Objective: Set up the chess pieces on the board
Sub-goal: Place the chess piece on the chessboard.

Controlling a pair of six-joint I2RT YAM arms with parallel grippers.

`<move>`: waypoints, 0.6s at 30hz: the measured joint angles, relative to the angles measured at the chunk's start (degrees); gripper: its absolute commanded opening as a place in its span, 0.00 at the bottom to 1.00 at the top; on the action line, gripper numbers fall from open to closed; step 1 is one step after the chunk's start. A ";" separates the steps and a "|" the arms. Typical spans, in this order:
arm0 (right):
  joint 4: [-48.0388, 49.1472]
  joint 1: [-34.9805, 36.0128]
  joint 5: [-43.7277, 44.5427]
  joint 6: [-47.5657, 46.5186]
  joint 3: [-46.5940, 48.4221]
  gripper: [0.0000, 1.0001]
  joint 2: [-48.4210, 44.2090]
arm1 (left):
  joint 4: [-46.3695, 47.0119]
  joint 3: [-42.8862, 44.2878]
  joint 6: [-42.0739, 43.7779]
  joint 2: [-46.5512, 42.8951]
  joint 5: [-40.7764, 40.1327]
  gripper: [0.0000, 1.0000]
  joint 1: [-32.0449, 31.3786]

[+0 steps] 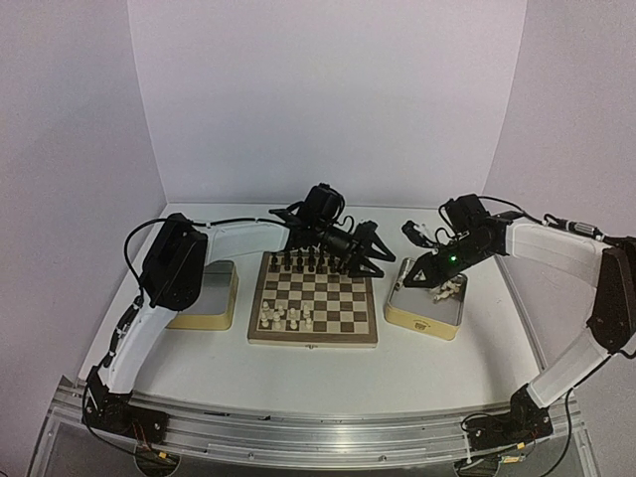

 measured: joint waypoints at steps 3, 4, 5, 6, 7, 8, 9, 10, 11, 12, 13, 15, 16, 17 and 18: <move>-0.02 0.00 -1.63 0.00 0.66 0.05 0.01 | -0.13 0.51 -0.15 1.14 0.08 0.53 -0.02; 0.01 0.00 -2.09 0.00 0.98 0.05 0.02 | -0.22 0.57 -0.16 1.44 0.10 0.53 -0.04; 0.04 0.01 -2.54 0.00 1.32 0.05 0.03 | -0.34 0.59 -0.15 1.65 0.17 0.53 -0.07; 0.04 0.06 -2.89 0.00 1.72 0.05 0.04 | -0.43 0.59 -0.16 1.80 0.28 0.53 -0.07; 0.11 0.11 -3.17 0.00 2.06 0.05 0.14 | -0.50 0.59 -0.16 1.81 0.39 0.52 -0.07; 0.14 0.19 -3.43 0.00 2.56 0.05 0.38 | -0.49 0.59 -0.16 1.81 0.49 0.52 -0.07; 0.23 0.30 -3.63 0.00 2.96 0.05 0.69 | -0.37 0.62 -0.19 1.81 0.63 0.52 -0.07; 0.34 0.48 -3.80 0.00 3.34 0.05 1.10 | -0.31 0.74 -0.24 1.81 0.82 0.51 -0.07; 0.41 0.67 -3.95 0.00 3.70 0.05 1.55 | -0.31 0.84 -0.33 1.81 0.95 0.51 -0.07; 0.52 0.78 -4.02 0.00 3.90 0.05 1.98 | -0.29 0.87 -0.45 1.81 1.02 0.51 -0.07; 0.57 0.88 -4.10 0.00 4.05 0.05 2.43 | -0.16 0.89 -0.56 1.81 1.11 0.51 -0.07; 0.61 1.12 -4.19 0.00 4.20 0.05 3.13 | 0.08 0.89 -0.93 1.81 1.27 0.51 -0.07; 0.61 1.27 -4.21 0.00 4.38 0.05 3.53 | 0.26 0.89 -1.25 1.81 1.44 0.50 -0.07; 0.61 1.38 -4.21 0.00 4.60 0.05 3.90 | 0.50 0.89 -1.51 1.81 1.56 0.50 -0.07; 0.68 1.44 -4.20 0.00 4.79 0.05 4.20 | 0.84 0.89 -1.68 1.81 1.66 0.50 -0.07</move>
